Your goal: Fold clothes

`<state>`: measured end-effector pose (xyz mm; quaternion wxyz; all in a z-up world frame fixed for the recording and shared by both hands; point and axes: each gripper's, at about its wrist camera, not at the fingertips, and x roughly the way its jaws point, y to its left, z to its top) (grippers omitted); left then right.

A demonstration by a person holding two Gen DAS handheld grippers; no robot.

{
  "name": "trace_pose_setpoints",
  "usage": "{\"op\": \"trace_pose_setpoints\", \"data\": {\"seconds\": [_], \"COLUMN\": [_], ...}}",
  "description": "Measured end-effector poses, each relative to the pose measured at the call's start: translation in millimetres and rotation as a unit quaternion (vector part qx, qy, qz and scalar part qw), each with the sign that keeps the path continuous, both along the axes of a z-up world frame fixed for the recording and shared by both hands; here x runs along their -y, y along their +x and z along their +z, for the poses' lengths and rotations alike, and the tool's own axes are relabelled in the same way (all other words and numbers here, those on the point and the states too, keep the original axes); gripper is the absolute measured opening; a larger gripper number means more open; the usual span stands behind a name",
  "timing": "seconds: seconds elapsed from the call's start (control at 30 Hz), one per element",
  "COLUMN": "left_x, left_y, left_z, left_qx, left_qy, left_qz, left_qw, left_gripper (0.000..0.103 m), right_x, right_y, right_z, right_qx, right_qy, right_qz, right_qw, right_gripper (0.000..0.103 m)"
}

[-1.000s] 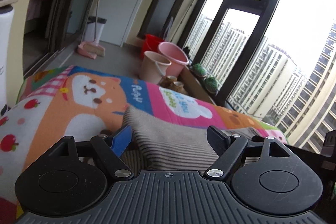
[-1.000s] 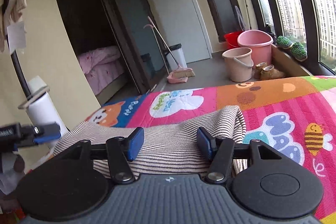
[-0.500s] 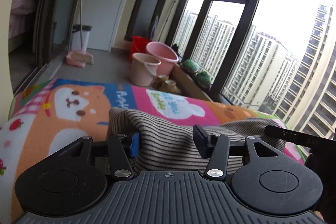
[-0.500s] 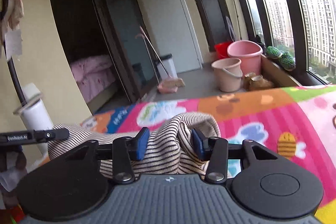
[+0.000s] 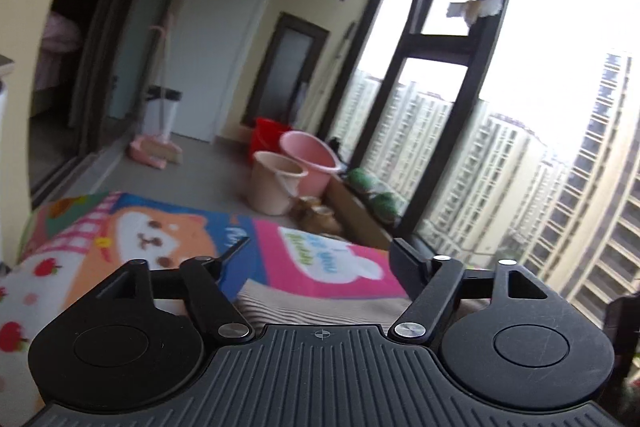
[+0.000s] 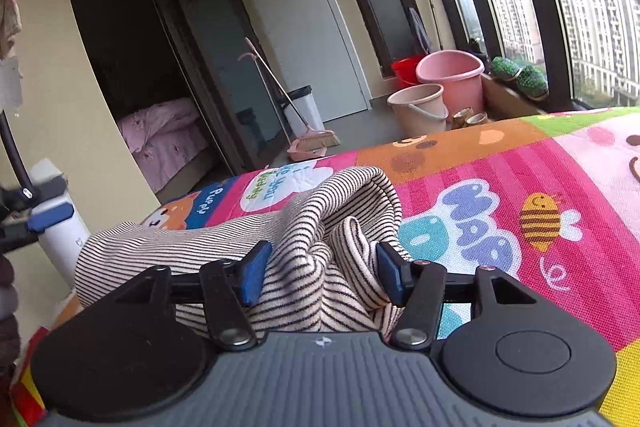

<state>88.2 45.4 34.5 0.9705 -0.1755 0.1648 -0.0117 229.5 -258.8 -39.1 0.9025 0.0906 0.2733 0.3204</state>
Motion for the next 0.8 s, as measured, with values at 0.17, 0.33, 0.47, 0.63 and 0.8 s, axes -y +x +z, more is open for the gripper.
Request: {"op": "trace_pose_setpoints", "data": {"seconds": [0.17, 0.33, 0.47, 0.63, 0.8], "left_x": [22.3, 18.7, 19.0, 15.8, 19.1], "left_y": [25.4, 25.0, 24.7, 22.7, 21.1], "left_z": [-43.6, -51.8, -55.7, -56.9, -55.2], "left_qx": [-0.083, -0.084, -0.081, -0.074, -0.068], "left_qy": [0.042, 0.051, 0.059, 0.054, 0.061], "left_qz": [0.002, 0.005, 0.010, 0.005, 0.015], "left_qw": [0.9957, 0.9951, 0.9949, 0.9958, 0.9957], "left_gripper": [0.092, 0.093, 0.093, 0.094, 0.094], "right_x": [-0.8, 4.0, -20.4, -29.4, -14.0], "right_y": [-12.9, -37.8, -38.6, -15.7, -15.1], "right_z": [5.1, 43.5, 60.3, 11.3, 15.0], "right_qx": [0.018, 0.116, 0.122, 0.042, 0.007], "right_qy": [-0.021, -0.009, 0.003, -0.025, 0.029], "right_qz": [-0.002, -0.021, 0.035, -0.014, -0.031], "right_qw": [1.000, 0.993, 0.992, 0.999, 0.999], "right_gripper": [0.058, 0.062, 0.062, 0.064, 0.066]}}
